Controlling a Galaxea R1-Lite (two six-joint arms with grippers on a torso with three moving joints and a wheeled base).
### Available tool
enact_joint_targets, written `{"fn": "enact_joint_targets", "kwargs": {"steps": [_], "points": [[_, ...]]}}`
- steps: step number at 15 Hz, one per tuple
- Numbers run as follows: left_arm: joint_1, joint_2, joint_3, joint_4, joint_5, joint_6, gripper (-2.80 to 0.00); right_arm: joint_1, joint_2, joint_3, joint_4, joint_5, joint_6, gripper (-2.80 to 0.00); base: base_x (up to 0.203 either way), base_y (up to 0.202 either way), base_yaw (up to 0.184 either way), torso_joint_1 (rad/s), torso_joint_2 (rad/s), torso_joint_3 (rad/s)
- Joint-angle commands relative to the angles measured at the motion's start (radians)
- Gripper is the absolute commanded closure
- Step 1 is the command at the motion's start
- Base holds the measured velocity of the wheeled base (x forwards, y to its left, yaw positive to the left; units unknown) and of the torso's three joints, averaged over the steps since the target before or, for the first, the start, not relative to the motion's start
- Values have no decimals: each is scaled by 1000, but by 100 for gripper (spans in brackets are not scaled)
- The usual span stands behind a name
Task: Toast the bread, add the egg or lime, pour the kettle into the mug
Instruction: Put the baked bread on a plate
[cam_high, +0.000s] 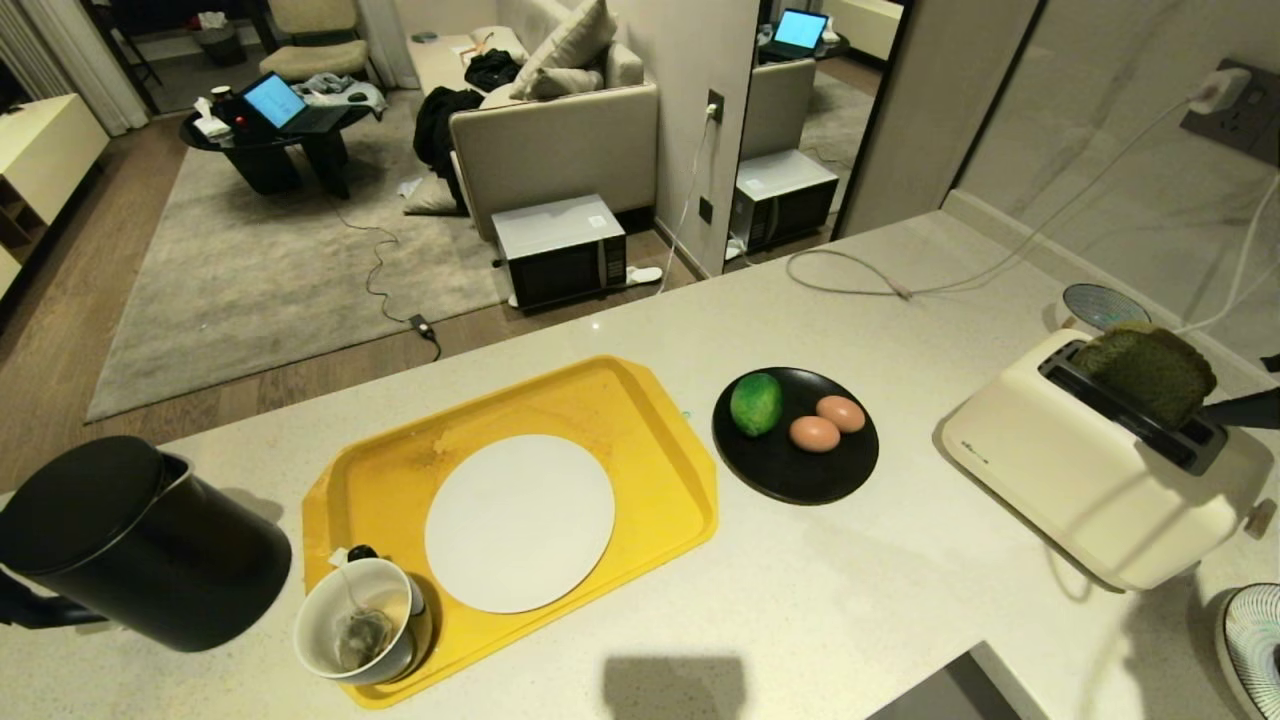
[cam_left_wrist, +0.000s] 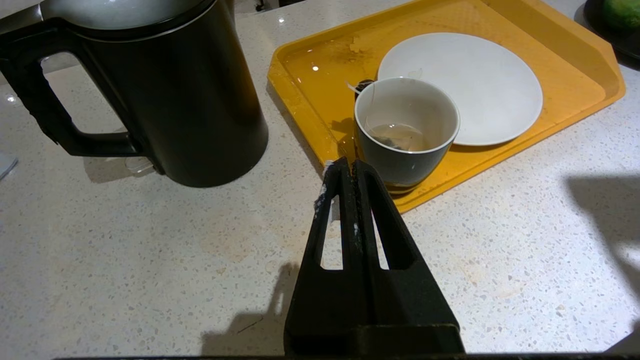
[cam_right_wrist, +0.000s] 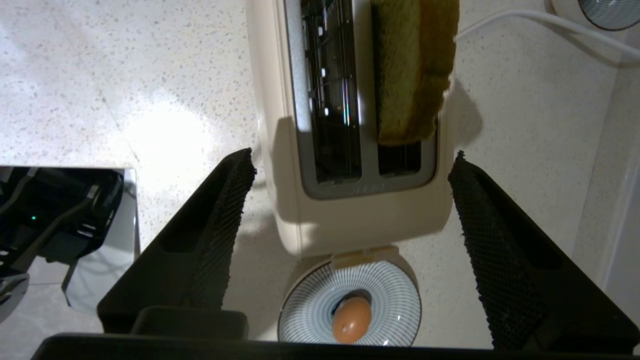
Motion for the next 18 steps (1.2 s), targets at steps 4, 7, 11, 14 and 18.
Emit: {"fn": "enact_joint_targets", "kwargs": {"steps": [4, 7, 11, 14, 18], "points": [[0, 0, 0, 0, 0, 0, 0, 30, 185, -130, 3, -25, 0, -280, 0, 0, 0, 0, 0, 0], [0, 0, 0, 0, 0, 0, 0, 30, 256, -202, 2, -38, 0, 0, 0, 0, 0, 0, 0, 0], [0, 0, 0, 0, 0, 0, 0, 27, 296, -239, 2, -46, 10, 0, 0, 0, 0, 0, 0, 0], [0, 0, 0, 0, 0, 0, 0, 17, 270, -242, -29, -31, 17, 0, 0, 0, 0, 0, 0, 0], [0, 0, 0, 0, 0, 0, 0, 8, 167, -230, -37, -33, 18, 0, 0, 0, 0, 0, 0, 0]]}}
